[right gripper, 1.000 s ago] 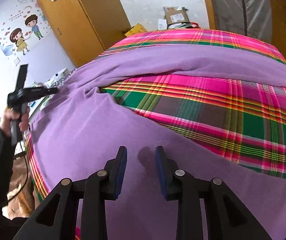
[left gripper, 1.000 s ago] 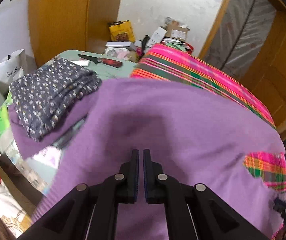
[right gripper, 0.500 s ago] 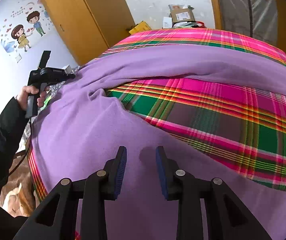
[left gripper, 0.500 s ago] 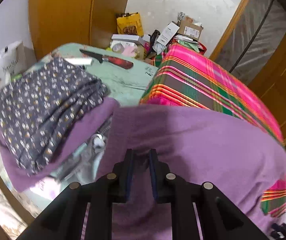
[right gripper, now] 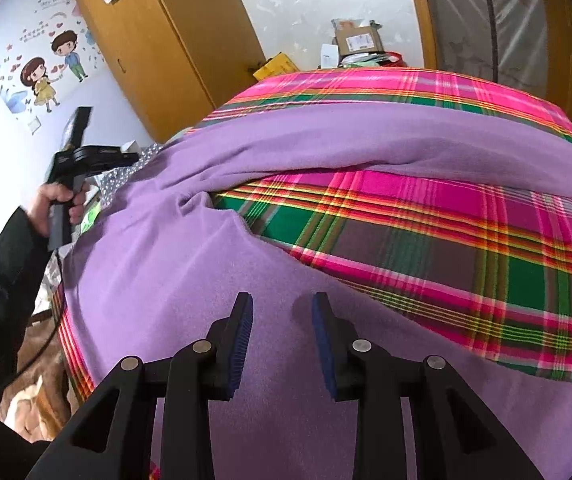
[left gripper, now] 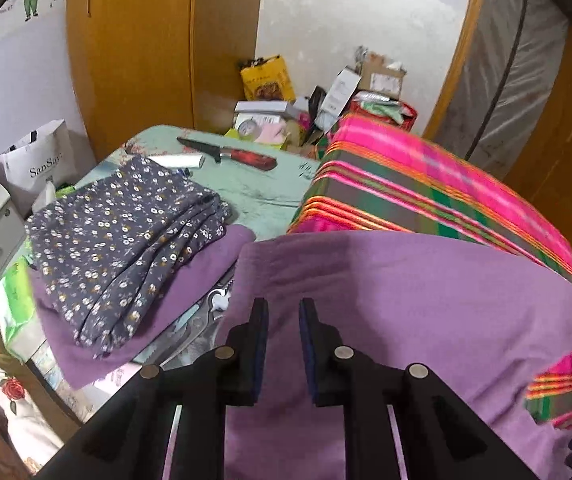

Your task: Fold clothes

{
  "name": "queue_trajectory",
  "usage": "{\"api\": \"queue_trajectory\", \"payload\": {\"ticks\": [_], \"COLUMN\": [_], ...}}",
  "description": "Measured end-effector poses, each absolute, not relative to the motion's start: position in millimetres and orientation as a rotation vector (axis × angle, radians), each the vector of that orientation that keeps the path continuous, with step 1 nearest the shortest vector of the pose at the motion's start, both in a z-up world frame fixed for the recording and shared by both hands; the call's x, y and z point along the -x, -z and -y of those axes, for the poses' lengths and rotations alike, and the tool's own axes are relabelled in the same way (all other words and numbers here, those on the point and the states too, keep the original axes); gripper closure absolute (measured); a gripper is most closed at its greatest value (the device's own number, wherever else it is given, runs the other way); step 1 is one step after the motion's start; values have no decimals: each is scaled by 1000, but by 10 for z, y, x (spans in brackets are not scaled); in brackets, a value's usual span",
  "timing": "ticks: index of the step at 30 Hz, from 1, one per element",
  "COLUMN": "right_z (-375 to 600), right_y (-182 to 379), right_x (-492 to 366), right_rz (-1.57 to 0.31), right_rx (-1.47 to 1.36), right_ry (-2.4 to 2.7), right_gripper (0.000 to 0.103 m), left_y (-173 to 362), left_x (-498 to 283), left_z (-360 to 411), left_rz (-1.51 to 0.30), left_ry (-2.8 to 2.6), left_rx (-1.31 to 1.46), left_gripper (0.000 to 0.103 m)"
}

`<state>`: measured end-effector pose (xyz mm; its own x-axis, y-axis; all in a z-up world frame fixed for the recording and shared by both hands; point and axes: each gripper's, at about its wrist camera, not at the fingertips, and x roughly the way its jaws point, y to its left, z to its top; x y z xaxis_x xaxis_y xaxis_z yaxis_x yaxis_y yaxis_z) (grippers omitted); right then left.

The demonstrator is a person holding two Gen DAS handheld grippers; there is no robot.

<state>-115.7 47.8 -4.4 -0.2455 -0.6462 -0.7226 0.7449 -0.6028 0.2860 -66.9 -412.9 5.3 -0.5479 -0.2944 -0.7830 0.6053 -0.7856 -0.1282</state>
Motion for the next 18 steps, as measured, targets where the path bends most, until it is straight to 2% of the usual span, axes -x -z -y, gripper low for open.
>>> {"api": "queue_trajectory", "payload": {"ticks": [9, 18], "right_z": [-649, -893], "right_y": [-2, 25], "right_x": [1107, 1121], "right_rz": [-71, -19], "right_rx": [-1028, -1002], "right_ry": [1997, 2058], "right_gripper": [70, 70], "left_y": [-337, -45], "left_x": [341, 397], "left_z": [3186, 2240], "left_rz": [-511, -463], "left_ry": [2508, 2660], "left_rx": [-1080, -1250], "left_gripper": [86, 86]}}
